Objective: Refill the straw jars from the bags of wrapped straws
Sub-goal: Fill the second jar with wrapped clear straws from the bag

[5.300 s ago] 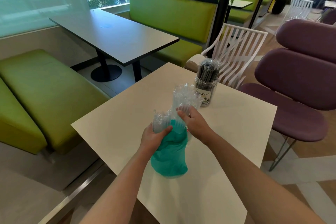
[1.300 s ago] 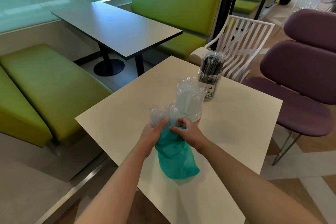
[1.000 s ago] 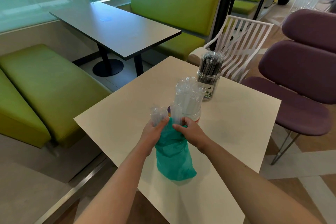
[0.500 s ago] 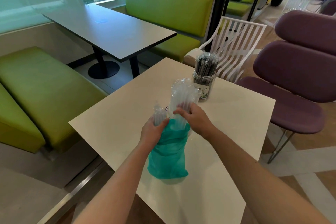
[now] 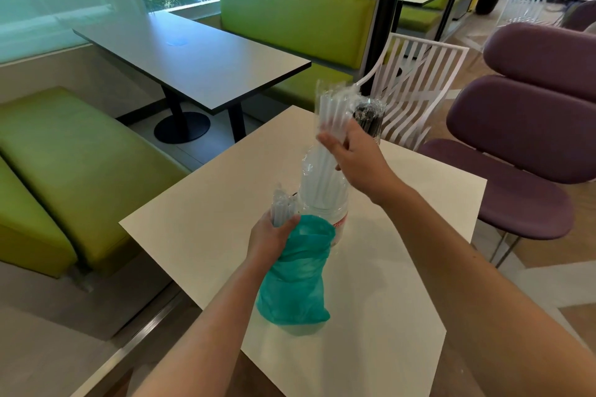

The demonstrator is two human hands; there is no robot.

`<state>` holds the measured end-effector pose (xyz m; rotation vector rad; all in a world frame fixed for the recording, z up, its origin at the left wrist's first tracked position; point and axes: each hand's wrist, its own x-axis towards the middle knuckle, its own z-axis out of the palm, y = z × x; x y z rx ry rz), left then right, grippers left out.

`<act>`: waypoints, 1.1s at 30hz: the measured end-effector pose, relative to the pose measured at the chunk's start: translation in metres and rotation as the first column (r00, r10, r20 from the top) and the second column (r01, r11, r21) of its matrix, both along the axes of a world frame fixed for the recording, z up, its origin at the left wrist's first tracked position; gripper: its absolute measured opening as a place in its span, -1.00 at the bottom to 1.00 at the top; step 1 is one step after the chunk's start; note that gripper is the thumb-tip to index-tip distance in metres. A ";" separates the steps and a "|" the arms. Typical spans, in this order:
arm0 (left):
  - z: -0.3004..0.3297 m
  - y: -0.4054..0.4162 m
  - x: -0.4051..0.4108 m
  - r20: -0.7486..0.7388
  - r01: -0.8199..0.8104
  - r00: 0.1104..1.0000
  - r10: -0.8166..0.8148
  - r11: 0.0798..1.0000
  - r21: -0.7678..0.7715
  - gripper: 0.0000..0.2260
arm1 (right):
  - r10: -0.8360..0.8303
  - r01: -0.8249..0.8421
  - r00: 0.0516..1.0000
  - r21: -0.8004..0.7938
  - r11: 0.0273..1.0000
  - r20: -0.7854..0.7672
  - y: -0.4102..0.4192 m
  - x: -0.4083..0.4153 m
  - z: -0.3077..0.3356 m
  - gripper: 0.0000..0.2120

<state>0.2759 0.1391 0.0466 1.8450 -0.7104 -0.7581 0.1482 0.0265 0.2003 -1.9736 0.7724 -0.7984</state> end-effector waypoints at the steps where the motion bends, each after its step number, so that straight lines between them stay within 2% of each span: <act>1: 0.000 0.000 0.001 -0.006 -0.007 1.000 0.007 1.000 -0.001 -0.71 | 0.001 -0.001 0.999 -0.011 1.000 -0.036 0.000 0.002 -0.006 -0.68; 4: -0.001 0.001 0.002 -0.011 -0.022 1.000 0.022 1.000 0.004 -0.67 | -0.070 0.071 0.992 -0.001 0.998 -0.109 -0.003 0.006 -0.023 -0.67; 8: -0.001 0.003 0.003 -0.041 -0.036 0.999 0.036 0.999 0.002 -0.67 | -0.186 0.191 0.979 0.064 0.979 -0.082 -0.009 0.007 -0.021 -0.62; 12: 0.000 0.003 0.001 -0.042 -0.031 0.999 0.031 1.000 -0.004 -0.65 | -0.062 0.066 0.995 0.039 0.997 -0.078 -0.010 0.006 -0.010 -0.66; 15: 0.001 0.003 -0.001 -0.042 -0.025 0.999 0.025 1.000 -0.002 -0.67 | 0.071 -0.067 0.983 0.031 0.997 -0.168 -0.007 0.006 -0.009 -0.65; 19: 0.001 0.002 0.000 -0.057 -0.035 0.998 0.035 0.999 0.005 -0.67 | 0.157 -0.149 0.962 0.053 0.987 -0.225 -0.013 0.005 -0.007 -0.61; 25: 0.002 -0.007 0.000 -0.040 -0.038 0.998 0.038 0.999 0.016 -0.69 | 0.155 -0.137 0.963 0.095 0.986 -0.220 -0.021 0.003 -0.009 -0.64; 33: 0.011 -0.041 -0.005 0.028 -0.036 0.999 0.035 0.997 0.071 -0.54 | 0.115 -0.097 0.984 0.135 0.986 -0.133 -0.028 0.001 -0.013 -0.78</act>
